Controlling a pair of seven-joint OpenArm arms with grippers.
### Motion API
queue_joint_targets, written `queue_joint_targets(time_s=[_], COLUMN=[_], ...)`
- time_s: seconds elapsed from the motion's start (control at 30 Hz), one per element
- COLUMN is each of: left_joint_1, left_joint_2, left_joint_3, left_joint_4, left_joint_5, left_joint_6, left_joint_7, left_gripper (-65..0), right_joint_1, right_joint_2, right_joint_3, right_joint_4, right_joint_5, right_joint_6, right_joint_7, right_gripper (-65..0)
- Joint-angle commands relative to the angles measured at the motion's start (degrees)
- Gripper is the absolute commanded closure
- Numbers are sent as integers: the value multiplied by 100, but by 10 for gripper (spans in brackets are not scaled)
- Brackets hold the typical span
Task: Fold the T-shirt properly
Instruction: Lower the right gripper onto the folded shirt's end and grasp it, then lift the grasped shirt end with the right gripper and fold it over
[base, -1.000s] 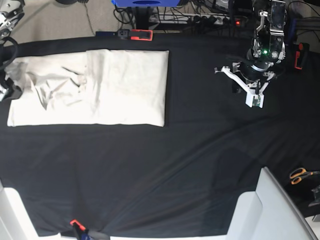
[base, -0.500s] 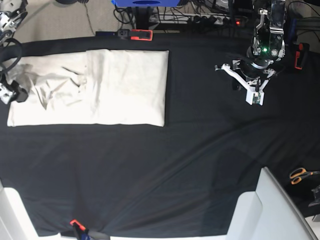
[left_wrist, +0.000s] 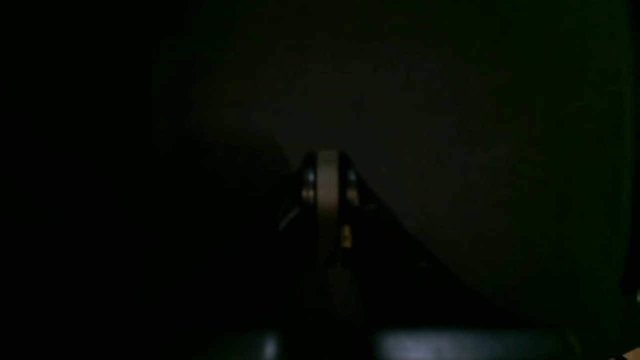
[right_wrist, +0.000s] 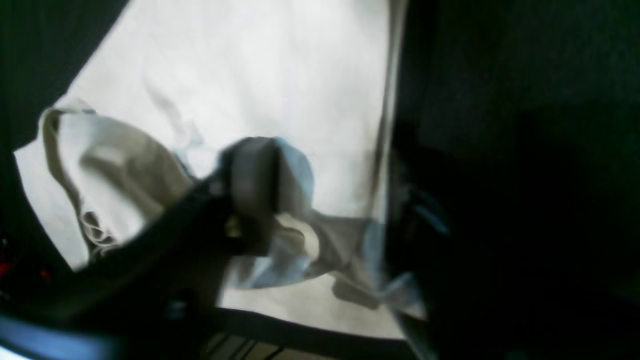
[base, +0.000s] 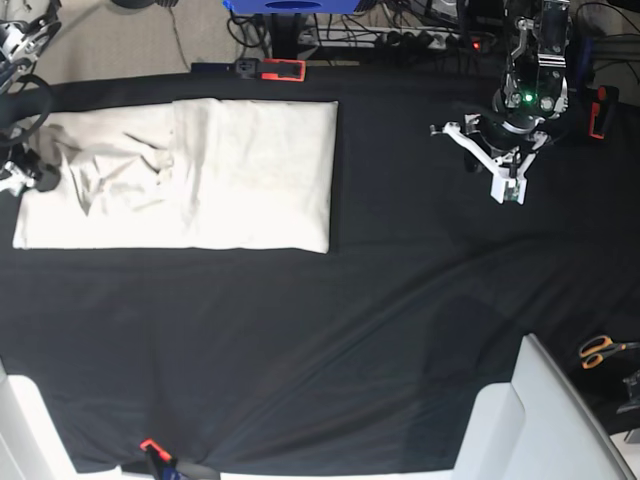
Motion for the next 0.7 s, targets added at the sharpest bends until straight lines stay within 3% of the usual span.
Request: queue_joint_targets(time_s=[0.0, 0.1, 0.13, 0.3, 0.67], left_joint_1=[-14, -14, -23, -40, -49], left_joint_2=[-47, -47, -47, -47, -47], left_joint_3=[-33, -42, -42, -42, -42], left_joint_4=[73, 90, 99, 108, 108], left_joint_5=[-11, -11, -11, -11, -2], left_joint_6=[17, 17, 17, 17, 17], left_joint_7=[-108, -108, -108, -108, -108], left_gripper=[0, 0, 0, 0, 0], right_joint_1=[51, 60, 60, 34, -529], right_joint_2=[93, 93, 93, 40, -461], right_joint_3=[-17, -122, -245, -737, -1309], right_joint_4=[26, 26, 35, 633, 2901], right_joint_5=[-23, -32, -32, -23, -23], right_joint_6=[10, 10, 10, 10, 10], right_joint_7=[-61, -52, -52, -61, -52], right_gripper=[-174, -15, 0, -8, -8])
